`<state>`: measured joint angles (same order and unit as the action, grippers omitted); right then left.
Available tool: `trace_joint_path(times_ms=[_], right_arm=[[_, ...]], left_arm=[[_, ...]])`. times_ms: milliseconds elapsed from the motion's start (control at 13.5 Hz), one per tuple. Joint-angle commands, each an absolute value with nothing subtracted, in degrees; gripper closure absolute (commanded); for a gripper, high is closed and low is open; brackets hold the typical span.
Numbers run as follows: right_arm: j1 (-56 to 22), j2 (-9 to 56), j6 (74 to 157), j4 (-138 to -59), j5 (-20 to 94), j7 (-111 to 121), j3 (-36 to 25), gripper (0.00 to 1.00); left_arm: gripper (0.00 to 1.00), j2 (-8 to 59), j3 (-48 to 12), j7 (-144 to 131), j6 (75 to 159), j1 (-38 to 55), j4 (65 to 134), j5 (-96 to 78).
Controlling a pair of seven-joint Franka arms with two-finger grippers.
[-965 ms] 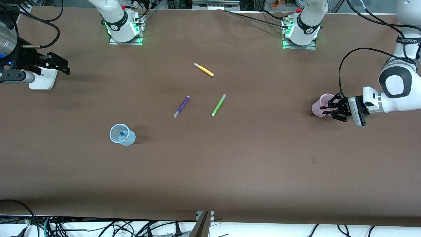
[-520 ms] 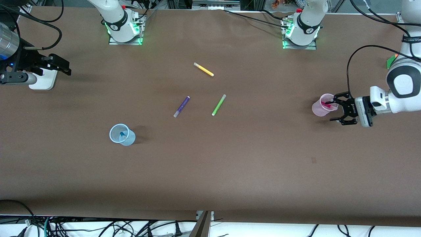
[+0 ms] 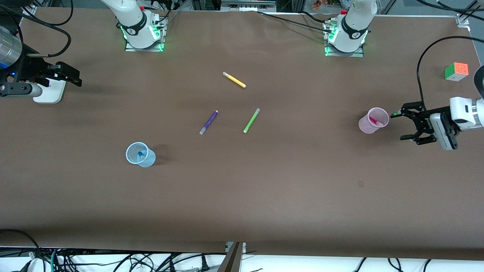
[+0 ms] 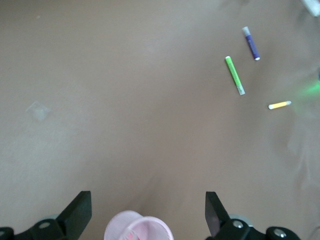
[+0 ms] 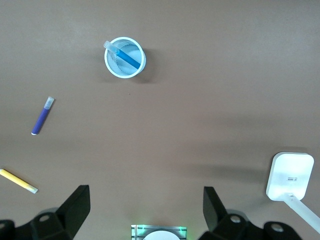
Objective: Place pink and blue markers in matching cups
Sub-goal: 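Open the left gripper to release the pink marker and lift away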
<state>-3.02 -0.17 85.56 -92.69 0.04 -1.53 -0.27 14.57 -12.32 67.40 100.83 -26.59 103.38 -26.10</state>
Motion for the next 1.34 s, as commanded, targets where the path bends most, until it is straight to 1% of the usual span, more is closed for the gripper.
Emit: trace_joint_path(times_ms=[0,148,371,668,816,965,1262], right_arm=[[-3.16,0.62,84.11,-90.79,-0.62,-2.29,-0.26,0.00],[-3.16,0.62,84.11,-90.79,-0.62,-2.29,-0.26,0.00],[-3.16,0.62,84.11,-90.79,-0.70,-2.29,-0.26,0.00],[-3.16,0.62,84.11,-90.79,-0.70,-2.29,-0.26,0.00],[-3.16,0.62,84.11,-90.79,-0.70,-2.29,-0.26,0.00],[-3.16,0.62,84.20,-90.79,-0.70,-2.37,-0.26,0.00],[-3.08,0.62,84.20,-90.79,-0.70,-2.20,-0.35,0.00]], left_arm=[[0.00,13.18,-15.02,52.70,93.46,-26.37,95.92,-18.83],[0.00,13.27,-17.56,43.11,89.31,-26.11,90.03,-14.44],[0.00,13.18,-22.48,28.44,85.27,-25.66,84.40,-8.90],[0.00,13.18,-31.62,13.57,82.36,-25.66,80.26,0.16],[0.00,13.18,-35.40,7.07,79.56,-25.23,79.37,2.80],[0.00,13.18,-37.78,0.82,77.18,-23.21,79.10,7.97],[0.00,13.18,-37.88,0.35,77.43,-22.15,79.19,7.65]])
